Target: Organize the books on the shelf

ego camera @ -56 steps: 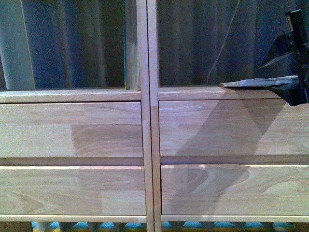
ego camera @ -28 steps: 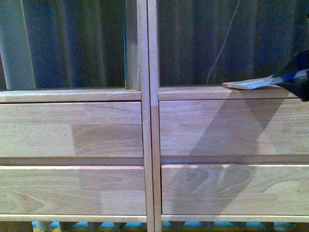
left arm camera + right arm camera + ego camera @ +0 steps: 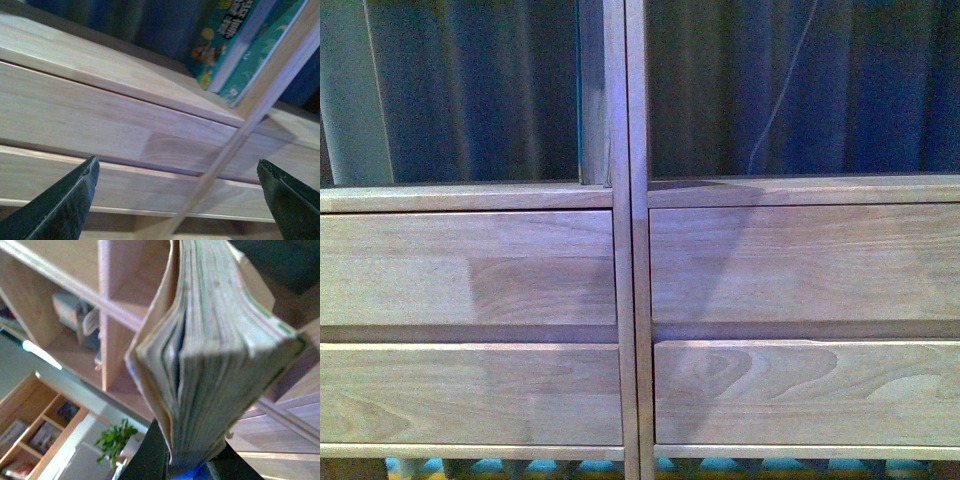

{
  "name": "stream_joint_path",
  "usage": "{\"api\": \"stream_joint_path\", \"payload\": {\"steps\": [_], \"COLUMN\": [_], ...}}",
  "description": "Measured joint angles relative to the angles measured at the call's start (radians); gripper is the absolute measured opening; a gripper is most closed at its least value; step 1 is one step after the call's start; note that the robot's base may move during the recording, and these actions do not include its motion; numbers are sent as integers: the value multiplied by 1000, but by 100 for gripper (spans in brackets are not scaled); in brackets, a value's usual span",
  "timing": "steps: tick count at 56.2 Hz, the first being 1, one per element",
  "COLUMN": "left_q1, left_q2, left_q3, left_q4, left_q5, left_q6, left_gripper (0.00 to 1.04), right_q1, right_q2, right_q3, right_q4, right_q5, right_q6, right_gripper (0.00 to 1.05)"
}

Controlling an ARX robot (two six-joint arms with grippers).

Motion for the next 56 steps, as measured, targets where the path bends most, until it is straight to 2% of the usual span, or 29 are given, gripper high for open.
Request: {"api": "stream_joint_path", "payload": {"steps": [6,15,26,31,40,56], "left_q1": [-89,-238,-452,-525,-599,-657], "left_q2": [98,151,183,203,225,227], "left_q3": [147,248,281,293,311,319], "left_q4": [34,143,173,174,181,235], "left_q5": [74,74,15,1,-12,5], "left_q6": [-178,-427,-507,-512,-509,-519], "left_gripper": [97,97,97,97,97,97], "right_q1": [46,92,126,140,166,197], "right_q2": [-26,-37,-43,-59,-119,-185], "right_q3": [-14,-33,-82,-118,-195,-274], "right_q4": [45,89,111,134,211,307], "right_q5": [-53,-96,-131,-158,-224,-282], "right_q6": [-34,-68,-90,-90,-60,-5], "right_gripper": [7,7,7,7,7,7]}}
